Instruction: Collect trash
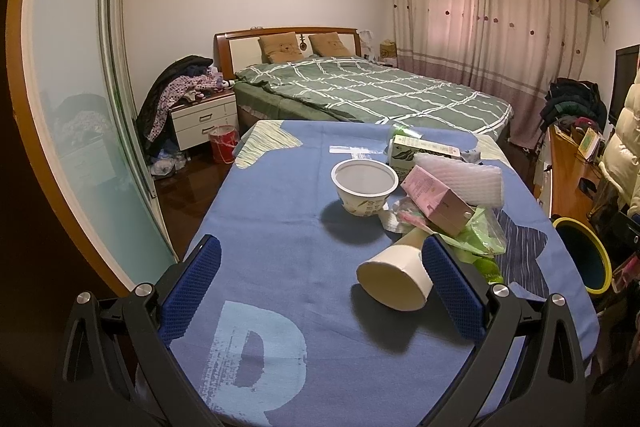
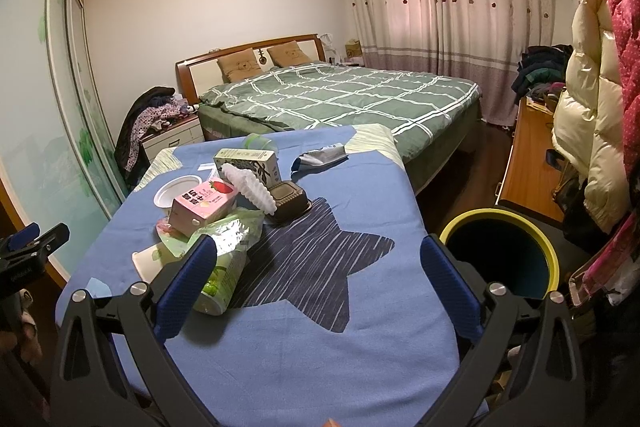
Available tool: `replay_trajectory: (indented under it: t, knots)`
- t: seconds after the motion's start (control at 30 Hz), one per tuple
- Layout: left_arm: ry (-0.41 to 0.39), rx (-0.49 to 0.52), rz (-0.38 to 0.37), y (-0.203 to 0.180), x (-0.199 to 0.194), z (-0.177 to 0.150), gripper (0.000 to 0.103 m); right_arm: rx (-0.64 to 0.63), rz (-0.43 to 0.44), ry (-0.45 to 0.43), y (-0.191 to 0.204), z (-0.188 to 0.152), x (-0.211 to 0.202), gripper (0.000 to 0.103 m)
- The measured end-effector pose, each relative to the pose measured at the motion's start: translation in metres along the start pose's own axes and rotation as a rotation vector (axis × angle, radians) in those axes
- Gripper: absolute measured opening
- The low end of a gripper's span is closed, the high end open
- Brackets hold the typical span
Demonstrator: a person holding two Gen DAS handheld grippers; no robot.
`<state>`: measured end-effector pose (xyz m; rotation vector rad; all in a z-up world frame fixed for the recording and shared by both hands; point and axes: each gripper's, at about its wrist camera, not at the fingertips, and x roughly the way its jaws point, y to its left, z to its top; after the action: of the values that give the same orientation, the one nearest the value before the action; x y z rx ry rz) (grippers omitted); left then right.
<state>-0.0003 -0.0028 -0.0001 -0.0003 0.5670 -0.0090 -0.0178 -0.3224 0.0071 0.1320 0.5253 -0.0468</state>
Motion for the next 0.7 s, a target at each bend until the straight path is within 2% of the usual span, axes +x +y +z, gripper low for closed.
replay_trajectory:
  t: [0.5, 0.7]
  knots:
    - [0.004, 0.010, 0.002, -0.004, 0.001, -0.001, 0.099, 0.000, 0.003, 0.003, 0.000, 0.000, 0.003, 0.097]
    - [0.007, 0.014, 0.015, -0.004, 0.006, 0.000, 0.099, -0.029, 0.057, 0.002, 0.014, 0.004, 0.018, 0.097]
